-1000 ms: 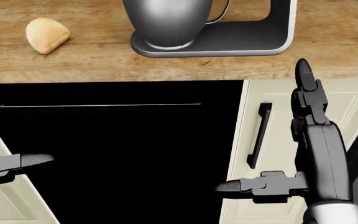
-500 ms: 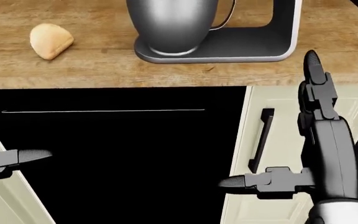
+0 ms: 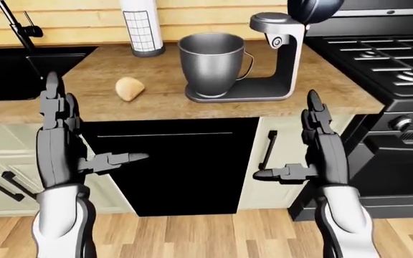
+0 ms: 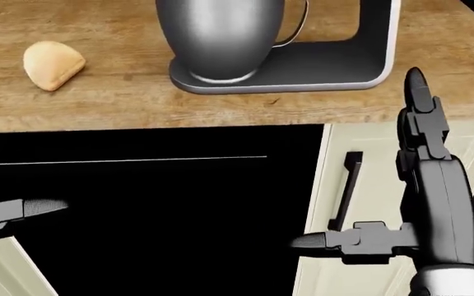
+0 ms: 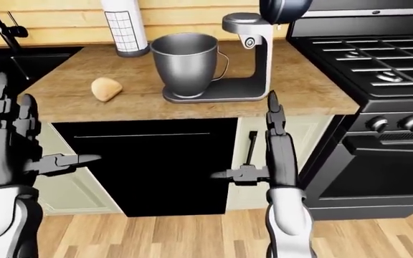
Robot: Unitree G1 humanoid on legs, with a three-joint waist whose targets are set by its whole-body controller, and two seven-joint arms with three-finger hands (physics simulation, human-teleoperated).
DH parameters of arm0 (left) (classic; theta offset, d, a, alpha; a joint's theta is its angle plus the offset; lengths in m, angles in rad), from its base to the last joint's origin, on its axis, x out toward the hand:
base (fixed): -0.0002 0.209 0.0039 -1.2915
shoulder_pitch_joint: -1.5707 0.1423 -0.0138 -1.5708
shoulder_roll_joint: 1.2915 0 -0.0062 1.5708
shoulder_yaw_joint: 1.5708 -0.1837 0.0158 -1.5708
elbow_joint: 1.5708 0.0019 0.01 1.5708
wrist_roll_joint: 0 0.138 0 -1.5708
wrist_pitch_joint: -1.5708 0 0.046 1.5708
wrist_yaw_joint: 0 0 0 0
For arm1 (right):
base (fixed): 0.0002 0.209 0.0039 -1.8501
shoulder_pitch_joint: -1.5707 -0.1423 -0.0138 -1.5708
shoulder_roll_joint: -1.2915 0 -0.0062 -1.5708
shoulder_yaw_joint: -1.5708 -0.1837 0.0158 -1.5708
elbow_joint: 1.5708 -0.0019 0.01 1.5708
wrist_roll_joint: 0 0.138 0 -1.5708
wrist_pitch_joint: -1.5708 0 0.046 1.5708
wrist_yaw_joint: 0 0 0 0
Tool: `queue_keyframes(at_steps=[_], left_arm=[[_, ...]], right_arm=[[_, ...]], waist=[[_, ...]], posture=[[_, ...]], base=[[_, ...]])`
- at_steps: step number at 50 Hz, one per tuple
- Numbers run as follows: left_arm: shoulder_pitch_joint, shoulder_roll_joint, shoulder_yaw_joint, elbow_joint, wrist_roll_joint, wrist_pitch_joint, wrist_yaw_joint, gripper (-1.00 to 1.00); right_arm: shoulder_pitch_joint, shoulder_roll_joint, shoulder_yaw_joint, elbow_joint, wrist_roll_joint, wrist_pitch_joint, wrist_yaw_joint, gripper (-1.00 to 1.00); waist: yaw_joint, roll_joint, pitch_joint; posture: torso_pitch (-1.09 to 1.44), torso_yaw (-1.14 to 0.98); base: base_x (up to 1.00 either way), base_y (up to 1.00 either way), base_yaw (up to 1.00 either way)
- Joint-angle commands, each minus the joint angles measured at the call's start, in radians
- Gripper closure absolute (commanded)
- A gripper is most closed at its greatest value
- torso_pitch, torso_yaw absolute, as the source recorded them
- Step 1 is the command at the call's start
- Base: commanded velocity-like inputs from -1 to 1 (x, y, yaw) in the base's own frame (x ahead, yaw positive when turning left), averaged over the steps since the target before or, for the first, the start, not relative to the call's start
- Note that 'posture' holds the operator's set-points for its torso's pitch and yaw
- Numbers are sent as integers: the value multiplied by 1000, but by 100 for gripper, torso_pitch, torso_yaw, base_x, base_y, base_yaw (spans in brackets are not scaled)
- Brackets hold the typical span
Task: Place the bread in the stand mixer bowl.
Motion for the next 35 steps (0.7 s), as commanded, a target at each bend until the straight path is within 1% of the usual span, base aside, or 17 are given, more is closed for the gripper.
queue_keyframes(at_steps=[1, 4, 6, 7, 8, 9, 14, 16, 18, 19, 21, 27, 29, 31, 32, 33, 35], left_arm=[[-21, 6, -4, -36, -3, -40, -1, -100], [-22, 7, -5, -30, -3, -45, 0, -100], [-21, 7, -5, -28, -4, -48, 0, -100], [-21, 7, -5, -26, -3, -49, 0, -100], [-21, 7, -5, -25, -3, -51, 0, -100], [-21, 7, -6, -23, -3, -53, 1, -100], [-21, 7, -6, -29, -6, -49, 1, -100], [-21, 7, -4, -40, -9, -39, 1, -100], [-20, 6, -4, -51, -10, -30, 0, -100], [-18, 6, -4, -54, -9, -29, 0, -100], [-19, 6, -3, -59, -11, -23, -1, -100], [-23, 7, -4, -57, -10, -22, -1, -100], [-25, 7, -5, -47, -8, -30, 0, -100], [-29, 9, -4, -45, -10, -30, 1, -100], [-28, 9, -4, -42, -10, -33, 1, -100], [-28, 9, -5, -43, -10, -33, 1, -100], [-29, 10, -5, -50, -11, -24, 1, -100]], right_arm=[[-17, -5, -8, -41, -6, -35, -10, -100], [-15, -5, -10, -43, -5, -36, -11, -100], [-13, -5, -12, -46, -5, -38, -12, -100], [-11, -5, -13, -48, -5, -38, -12, -100], [-11, -5, -13, -49, -5, -37, -13, -100], [-9, -5, -15, -51, -4, -38, -13, -100], [-3, -7, -21, -68, -6, -31, -12, -100], [-1, -7, -23, -77, -7, -25, -11, -100], [0, -7, -24, -81, -9, -24, -12, -100], [1, -7, -24, -83, -9, -24, -13, -100], [2, -6, -24, -85, -10, -23, -13, -100], [1, -5, -21, -87, -12, -20, -14, -100], [1, -5, -21, -87, -12, -20, -15, -100], [0, -6, -22, -91, -13, -17, -14, -100], [2, -6, -23, -92, -12, -17, -14, -100], [2, -6, -24, -93, -12, -18, -14, -100], [3, -6, -25, -97, -13, -15, -13, -100]], waist=[[-3, 1, -10], [1, -45, -11], [-2, -112, -33], [-12, -57, -19], [-5, -77, -19], [-11, -74, -18], [-10, -26, -3], [-13, 6, -4], [-16, 70, -21], [-6, 41, -16], [-6, 46, -8], [-1, -11, -9], [2, -46, -11], [-2, -112, -34], [-12, -58, -19], [-4, -78, -18], [-11, -68, -21]], posture=[[0, 0], [0, 0], [0, 0], [0, 0], [0, 0], [0, 0], [0, 0], [0, 0], [0, 0], [0, 0], [0, 0], [0, 0], [0, 0], [0, 0], [0, 0], [0, 0], [0, 0]], base=[[11, 0, 0], [12, 0, 0], [11, 0, 0], [11, 0, 0], [11, 0, 0], [11, 0, 0], [12, 0, 0], [11, 0, 0], [11, 0, 0], [12, 0, 0], [11, 0, 0], [11, 0, 0], [11, 0, 0], [11, 0, 0], [12, 0, 0], [11, 0, 0], [11, 0, 0]])
